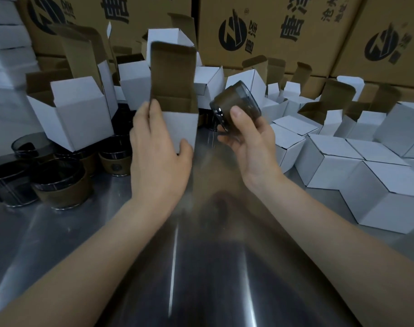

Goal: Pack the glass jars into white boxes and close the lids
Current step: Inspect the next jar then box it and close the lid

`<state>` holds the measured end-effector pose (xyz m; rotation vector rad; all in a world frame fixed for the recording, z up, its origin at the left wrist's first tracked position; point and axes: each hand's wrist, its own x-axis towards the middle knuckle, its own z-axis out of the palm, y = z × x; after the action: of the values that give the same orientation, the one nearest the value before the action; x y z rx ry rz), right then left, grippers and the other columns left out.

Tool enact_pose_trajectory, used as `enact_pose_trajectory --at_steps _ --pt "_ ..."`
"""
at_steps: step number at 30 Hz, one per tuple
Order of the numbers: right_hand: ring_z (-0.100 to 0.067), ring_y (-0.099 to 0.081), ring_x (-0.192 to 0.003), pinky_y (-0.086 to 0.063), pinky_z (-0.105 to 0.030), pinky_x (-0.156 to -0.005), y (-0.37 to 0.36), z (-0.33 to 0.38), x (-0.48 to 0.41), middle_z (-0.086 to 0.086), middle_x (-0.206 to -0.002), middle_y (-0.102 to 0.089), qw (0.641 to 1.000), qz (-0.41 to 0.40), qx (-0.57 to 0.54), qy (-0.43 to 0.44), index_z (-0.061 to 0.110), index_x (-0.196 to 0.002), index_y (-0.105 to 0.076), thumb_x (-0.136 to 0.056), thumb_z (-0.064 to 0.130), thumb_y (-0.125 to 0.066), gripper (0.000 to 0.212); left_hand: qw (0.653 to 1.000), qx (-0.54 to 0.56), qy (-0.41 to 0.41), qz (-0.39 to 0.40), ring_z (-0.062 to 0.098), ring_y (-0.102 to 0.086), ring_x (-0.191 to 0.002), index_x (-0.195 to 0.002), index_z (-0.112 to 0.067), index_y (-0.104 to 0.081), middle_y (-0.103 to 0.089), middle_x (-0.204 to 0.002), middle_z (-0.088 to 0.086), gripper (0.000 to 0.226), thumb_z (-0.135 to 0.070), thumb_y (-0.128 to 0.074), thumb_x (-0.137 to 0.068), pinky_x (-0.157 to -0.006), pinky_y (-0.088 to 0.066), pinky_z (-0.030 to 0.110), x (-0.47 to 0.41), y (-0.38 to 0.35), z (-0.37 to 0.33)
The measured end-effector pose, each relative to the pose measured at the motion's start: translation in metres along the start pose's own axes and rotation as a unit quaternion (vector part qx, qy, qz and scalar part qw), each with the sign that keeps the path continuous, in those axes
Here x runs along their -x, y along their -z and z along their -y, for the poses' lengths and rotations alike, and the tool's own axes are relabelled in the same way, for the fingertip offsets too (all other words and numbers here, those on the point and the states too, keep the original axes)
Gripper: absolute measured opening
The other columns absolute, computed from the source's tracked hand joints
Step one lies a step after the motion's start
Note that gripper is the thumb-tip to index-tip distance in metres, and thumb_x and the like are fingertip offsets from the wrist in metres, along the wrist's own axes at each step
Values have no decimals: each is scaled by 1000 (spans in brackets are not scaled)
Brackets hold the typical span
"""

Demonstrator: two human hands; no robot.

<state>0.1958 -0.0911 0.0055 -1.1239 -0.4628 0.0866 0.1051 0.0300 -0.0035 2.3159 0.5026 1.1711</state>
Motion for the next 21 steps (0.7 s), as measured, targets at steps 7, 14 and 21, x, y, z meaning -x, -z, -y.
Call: enact_pose_trajectory --at_steps 7,14,21 --pt "-14 -64 -109 -53 -36 -97 -4 5 2 3 -109 -69 994 18 63 88 23 -110 -59 -79 27 -71 33 999 16 -25 36 19 -36 -136 -145 -12 -37 -36 -149 5 64 -19 -67 -89 -98 -27 21 19 -6 6" --pt "-9 -63 -107 -54 -35 -93 -10 14 1 11 -106 -64 969 81 171 158 28 -112 -57 -75 41 -70 42 995 56 -61 57 18 -47 -117 -124 -12 -50 -44 -129 5 53 -17 -77 -79 -82 -41 24 25 -12 3" --pt "0 -61 -104 -52 -20 -85 -11 16 -10 18 -105 -63 945 134 258 148 20 -116 -57 -78 32 -73 43 994 66 -70 57 19 -54 -102 -122 -27 -35 -40 -124 3 64 -24 -79 -75 -68 -52 35 25 -14 5"
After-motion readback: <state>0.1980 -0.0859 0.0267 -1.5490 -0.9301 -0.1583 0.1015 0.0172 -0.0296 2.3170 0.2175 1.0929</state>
